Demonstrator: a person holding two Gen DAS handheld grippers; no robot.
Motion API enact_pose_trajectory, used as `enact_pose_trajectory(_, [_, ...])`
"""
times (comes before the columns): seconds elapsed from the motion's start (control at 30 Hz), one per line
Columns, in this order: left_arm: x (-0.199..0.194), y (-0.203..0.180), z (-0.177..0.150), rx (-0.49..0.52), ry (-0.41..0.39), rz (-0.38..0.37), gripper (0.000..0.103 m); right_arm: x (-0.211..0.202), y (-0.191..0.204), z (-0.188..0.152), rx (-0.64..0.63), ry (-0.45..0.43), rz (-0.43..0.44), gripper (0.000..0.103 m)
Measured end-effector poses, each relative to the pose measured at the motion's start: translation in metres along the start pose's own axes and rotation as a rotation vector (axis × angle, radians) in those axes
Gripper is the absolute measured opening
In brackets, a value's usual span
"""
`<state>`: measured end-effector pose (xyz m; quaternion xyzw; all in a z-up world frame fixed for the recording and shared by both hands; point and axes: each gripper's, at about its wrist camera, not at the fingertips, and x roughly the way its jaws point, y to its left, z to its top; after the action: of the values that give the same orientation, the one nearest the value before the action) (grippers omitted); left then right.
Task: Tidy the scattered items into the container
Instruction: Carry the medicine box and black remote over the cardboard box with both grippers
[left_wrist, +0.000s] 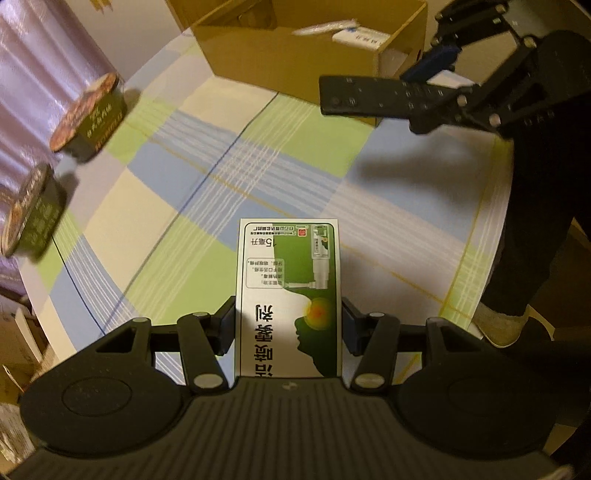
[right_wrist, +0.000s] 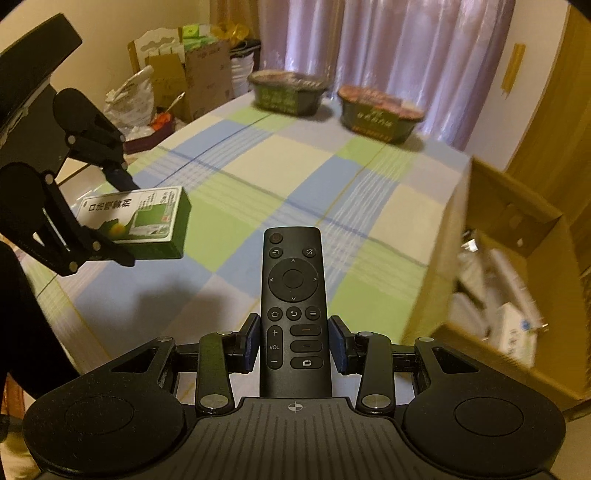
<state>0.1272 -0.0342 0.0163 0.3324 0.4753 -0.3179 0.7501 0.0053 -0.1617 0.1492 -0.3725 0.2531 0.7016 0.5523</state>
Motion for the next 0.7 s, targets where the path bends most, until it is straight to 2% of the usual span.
enact_pose_trajectory(0.3, [-0.020, -0.026, 0.050, 0.102, -0.037, 0.016, 0.050, -0.045, -0.038, 0.008, -0.027, -0.045, -0.070, 0.041])
enact_pose_trajectory(0.47, [-0.030, -0.028, 0.081, 0.154, -0.063, 0.016, 0.050, -0.069, -0.063, 0.010, -0.026, -0.064, -0.114, 0.041])
enact_pose_trajectory(0.7, [-0.031, -0.028, 0.139, 0.156, -0.106, -0.004, 0.050, -0.091, -0.104, 0.009, -0.011, -0.074, -0.184, 0.041])
